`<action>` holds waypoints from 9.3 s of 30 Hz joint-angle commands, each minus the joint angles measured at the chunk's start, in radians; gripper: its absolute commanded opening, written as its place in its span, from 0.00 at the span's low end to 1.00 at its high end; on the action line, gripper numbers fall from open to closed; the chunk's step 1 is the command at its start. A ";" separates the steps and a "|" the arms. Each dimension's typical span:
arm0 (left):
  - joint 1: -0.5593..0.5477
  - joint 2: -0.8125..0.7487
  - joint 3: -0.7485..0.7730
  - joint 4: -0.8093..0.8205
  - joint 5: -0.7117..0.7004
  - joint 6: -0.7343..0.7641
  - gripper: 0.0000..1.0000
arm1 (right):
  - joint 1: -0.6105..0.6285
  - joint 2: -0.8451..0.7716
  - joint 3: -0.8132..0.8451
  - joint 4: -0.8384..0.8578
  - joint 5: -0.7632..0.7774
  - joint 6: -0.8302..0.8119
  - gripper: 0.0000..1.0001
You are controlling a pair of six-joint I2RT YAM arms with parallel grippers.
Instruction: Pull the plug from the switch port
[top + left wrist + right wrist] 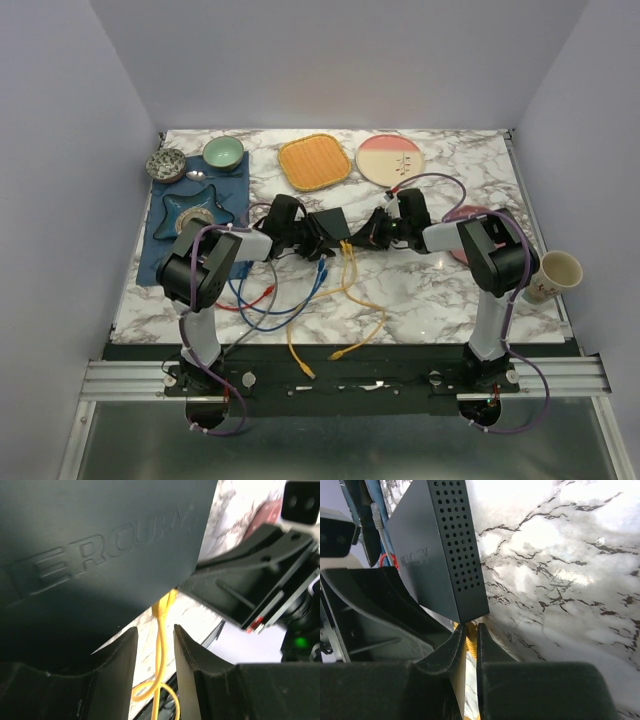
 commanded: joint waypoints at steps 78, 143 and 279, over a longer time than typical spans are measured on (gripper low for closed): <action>0.173 -0.017 0.169 -0.254 -0.237 0.105 0.50 | 0.064 -0.178 -0.010 -0.242 0.305 -0.089 0.11; 0.046 0.078 0.190 -0.076 -0.047 -0.013 0.49 | 0.052 -0.094 0.028 -0.174 0.181 -0.054 0.38; 0.006 -0.562 0.118 -0.834 -0.847 0.485 0.66 | 0.191 -0.973 -0.403 -0.329 0.821 -0.298 0.66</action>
